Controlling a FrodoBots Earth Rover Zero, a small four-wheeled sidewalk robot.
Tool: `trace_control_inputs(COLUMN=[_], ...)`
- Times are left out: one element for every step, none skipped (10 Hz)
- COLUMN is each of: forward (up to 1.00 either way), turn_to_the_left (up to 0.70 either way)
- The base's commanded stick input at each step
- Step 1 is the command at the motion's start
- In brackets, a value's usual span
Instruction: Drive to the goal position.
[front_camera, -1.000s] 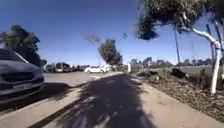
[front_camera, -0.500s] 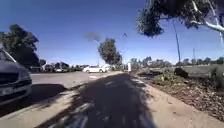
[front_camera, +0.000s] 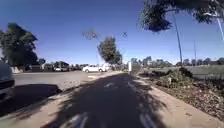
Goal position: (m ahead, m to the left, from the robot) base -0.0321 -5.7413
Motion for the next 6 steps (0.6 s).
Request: trace_control_inputs(forward=[1.0, 1.0, 1.0, 1.0, 1.0, 1.0], turn_to_the_left=[0.0, 0.0, 0.0, 0.0, 0.0, 0.0])
